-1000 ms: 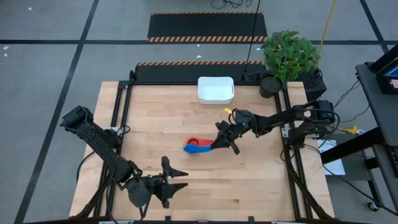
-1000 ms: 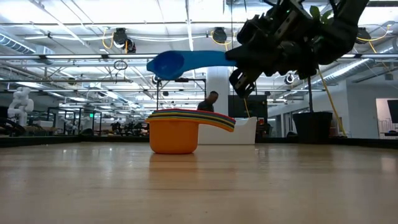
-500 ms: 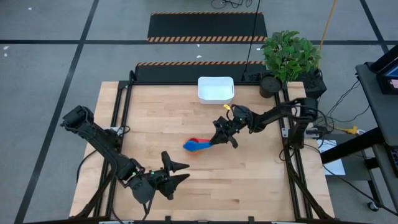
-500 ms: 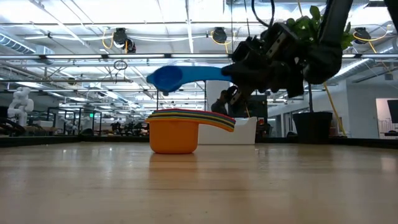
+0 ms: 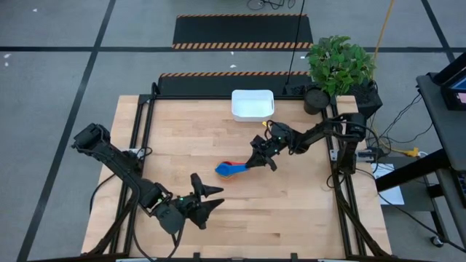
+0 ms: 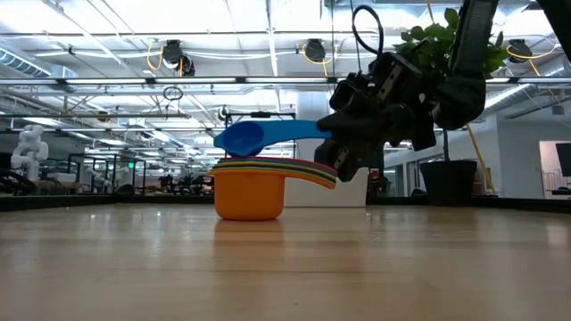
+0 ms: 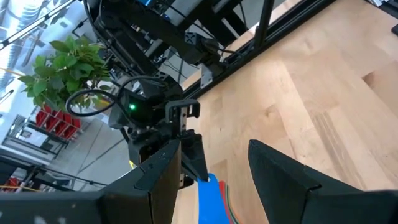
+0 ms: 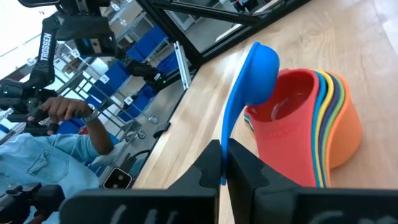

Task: Nest measuring cups in basket
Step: Stack the blue measuring cup into the red measuring cup

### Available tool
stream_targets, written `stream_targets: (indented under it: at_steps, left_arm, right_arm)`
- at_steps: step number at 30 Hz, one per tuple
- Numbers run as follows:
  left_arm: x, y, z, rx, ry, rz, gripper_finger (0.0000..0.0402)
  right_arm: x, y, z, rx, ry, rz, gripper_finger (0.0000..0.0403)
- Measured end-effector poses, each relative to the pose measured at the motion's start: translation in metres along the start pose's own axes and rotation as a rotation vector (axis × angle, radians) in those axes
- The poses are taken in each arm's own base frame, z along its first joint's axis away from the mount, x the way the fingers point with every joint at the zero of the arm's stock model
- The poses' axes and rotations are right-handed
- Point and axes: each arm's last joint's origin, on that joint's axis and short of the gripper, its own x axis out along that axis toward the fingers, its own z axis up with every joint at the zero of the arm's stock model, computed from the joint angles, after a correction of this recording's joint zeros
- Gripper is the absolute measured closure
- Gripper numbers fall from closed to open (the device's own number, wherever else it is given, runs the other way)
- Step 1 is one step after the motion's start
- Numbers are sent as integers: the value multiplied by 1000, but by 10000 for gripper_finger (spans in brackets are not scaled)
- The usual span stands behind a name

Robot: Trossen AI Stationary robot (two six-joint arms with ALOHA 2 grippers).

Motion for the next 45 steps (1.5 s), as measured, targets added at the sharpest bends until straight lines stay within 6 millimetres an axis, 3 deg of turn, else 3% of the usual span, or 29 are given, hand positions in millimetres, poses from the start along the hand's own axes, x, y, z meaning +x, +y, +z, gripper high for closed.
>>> stream_targets:
  at_steps: [10,30,33,38,45]
  left_arm:
    - [0,0,0,-7,0,-1,211]
    - [0,0,0,-14,-1,-1,211]
    - [0,0,0,-19,0,-1,211]
    - [0,0,-1,-21,3,-2,211]
    - [1,0,-1,-23,4,0,211]
  right_arm:
    - [-4,-4,1,35,-6,-24,385]
    - [-13,-12,5,5,-54,-160,279]
    - [-14,-4,10,-22,-50,-152,266]
    - [-11,25,15,-128,32,-179,249]
    - [6,68,18,-339,263,-549,203]
